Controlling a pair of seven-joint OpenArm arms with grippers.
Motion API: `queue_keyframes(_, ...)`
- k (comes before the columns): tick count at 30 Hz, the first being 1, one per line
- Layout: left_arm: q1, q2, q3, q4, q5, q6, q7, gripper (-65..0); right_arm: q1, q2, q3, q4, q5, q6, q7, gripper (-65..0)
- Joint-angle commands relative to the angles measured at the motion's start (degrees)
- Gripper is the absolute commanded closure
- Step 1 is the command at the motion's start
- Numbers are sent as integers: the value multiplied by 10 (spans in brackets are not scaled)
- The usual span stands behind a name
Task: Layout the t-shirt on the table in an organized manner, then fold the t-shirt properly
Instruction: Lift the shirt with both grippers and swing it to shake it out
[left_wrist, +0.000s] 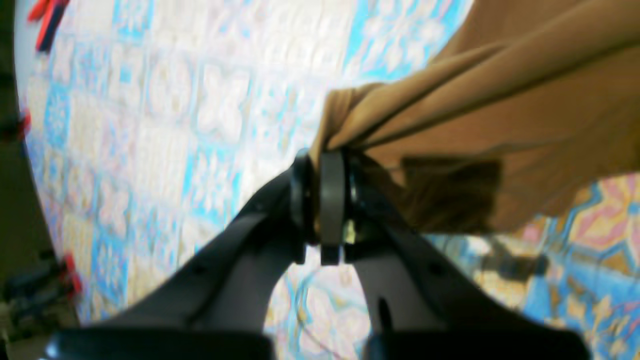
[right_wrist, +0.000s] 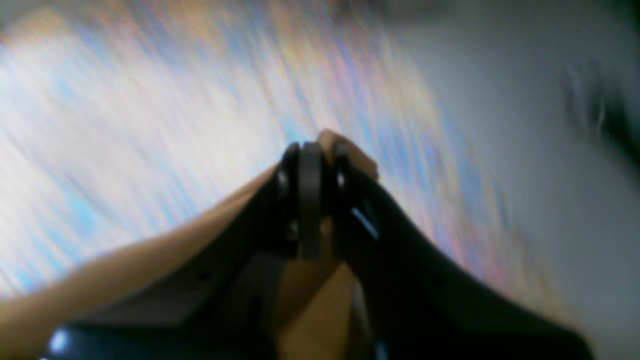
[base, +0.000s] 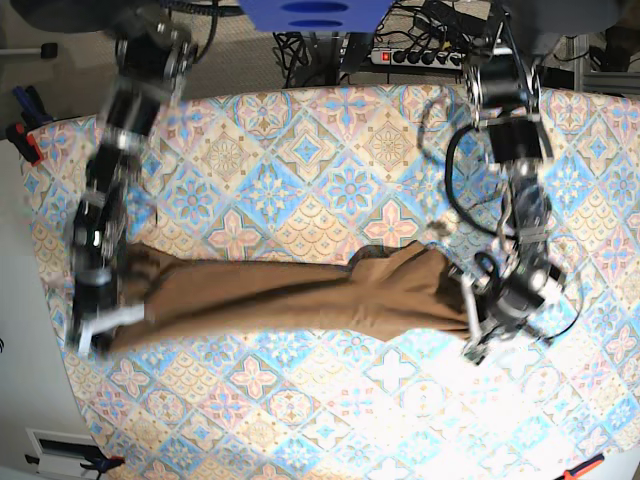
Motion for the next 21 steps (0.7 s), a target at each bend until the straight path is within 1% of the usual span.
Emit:
queue_keyframes(1,-36,-3,7,-11,16,6,-8,0,21,8,-2,-9,-2,-6,6,0)
queue_keyframes(4,-101,0,29,-95,48,6,-15,0,70,12,-23,-75,-2,-6,6,0)
queue_keyframes(6,-152,11,40,-147,56,6,-15,0,108,28,-39,-124,-2,-6,9,0)
queue_keyframes(10,-246,15,42,-233,55,6,-16,0,190,38,-54,-219,-2,-6,12,0)
queue_keyframes(13,-308,15,42,-270,55,6,-16,0,254,39,-54,-262,-2,-6,12,0)
queue_keyframes(15,-342,15,42,-286,55,6,-16,0,284,46,-55,-285,-2,-6,12,0)
queue_keyframes(17,-374,15,42,-306,55,6,-37,0,313,57,-55,-311,-2,-6,13,0)
queue_keyframes(19,-400,15,42,-323,55,7,-67,0,340,61,-55,-326,-2,-6,13,0)
queue_keyframes(20,-411,15,42,-326,55,13,-77,0,350,61,-55,-328,-2,-6,13,0)
queue_keyframes(21,-421,15,42,-327,55,26,-88,0,360,61,-55,-328,-2,-6,13,0)
